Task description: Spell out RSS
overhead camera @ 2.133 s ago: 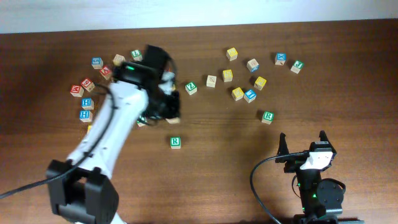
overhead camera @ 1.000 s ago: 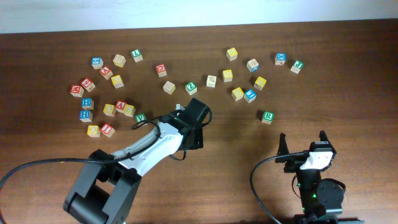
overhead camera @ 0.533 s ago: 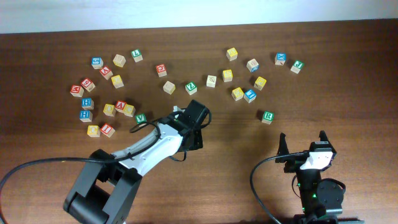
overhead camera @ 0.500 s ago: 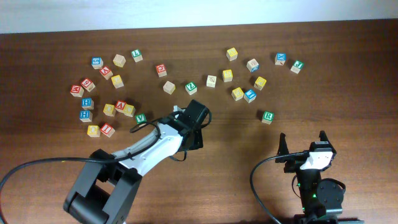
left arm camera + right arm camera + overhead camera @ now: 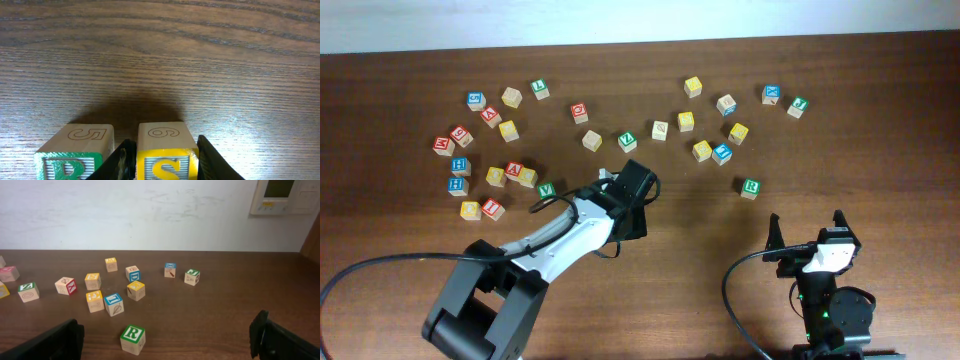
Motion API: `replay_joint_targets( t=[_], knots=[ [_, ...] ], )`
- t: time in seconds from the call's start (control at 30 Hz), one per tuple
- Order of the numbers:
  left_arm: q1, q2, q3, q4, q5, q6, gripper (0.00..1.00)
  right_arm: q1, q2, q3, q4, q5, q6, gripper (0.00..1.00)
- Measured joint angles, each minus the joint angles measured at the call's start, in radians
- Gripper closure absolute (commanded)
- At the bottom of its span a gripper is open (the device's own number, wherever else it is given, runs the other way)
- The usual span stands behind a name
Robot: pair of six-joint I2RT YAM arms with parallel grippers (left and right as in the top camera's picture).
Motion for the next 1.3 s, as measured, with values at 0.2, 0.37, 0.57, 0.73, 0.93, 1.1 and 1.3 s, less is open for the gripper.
replay_joint_targets(
  t=[0.2, 0.37, 0.57, 0.73, 0.93, 1.1, 1.3],
  knots=[
    [0.000, 0.000, 0.000, 0.000, 0.000, -0.001, 0.56, 0.000, 0.000, 0.000, 0.000, 0.000, -0.001, 0.02],
    [0.000, 0.000, 0.000, 0.000, 0.000, 0.001, 0.55, 0.000, 0.000, 0.000, 0.000, 0.000, 0.000, 0.02],
    [0.000, 0.000, 0.006, -0.006, 0.000, 0.010, 0.56, 0.000, 0.000, 0.000, 0.000, 0.000, 0.000, 0.02],
    [0.000, 0.000, 0.060, -0.061, 0.001, 0.023, 0.57, 0.000, 0.000, 0.000, 0.000, 0.000, 0.000, 0.02],
    [0.002, 0.000, 0.196, -0.217, 0.008, 0.031, 0.57, 0.000, 0.000, 0.000, 0.000, 0.000, 0.000, 0.02],
    [0.031, -0.027, 0.328, -0.324, 0.008, 0.035, 0.27, 0.000, 0.000, 0.000, 0.000, 0.000, 0.000, 0.02],
    [0.085, -0.067, 0.365, -0.327, 0.009, 0.042, 0.00, 0.000, 0.000, 0.000, 0.000, 0.000, -0.001, 0.02]
  ],
)
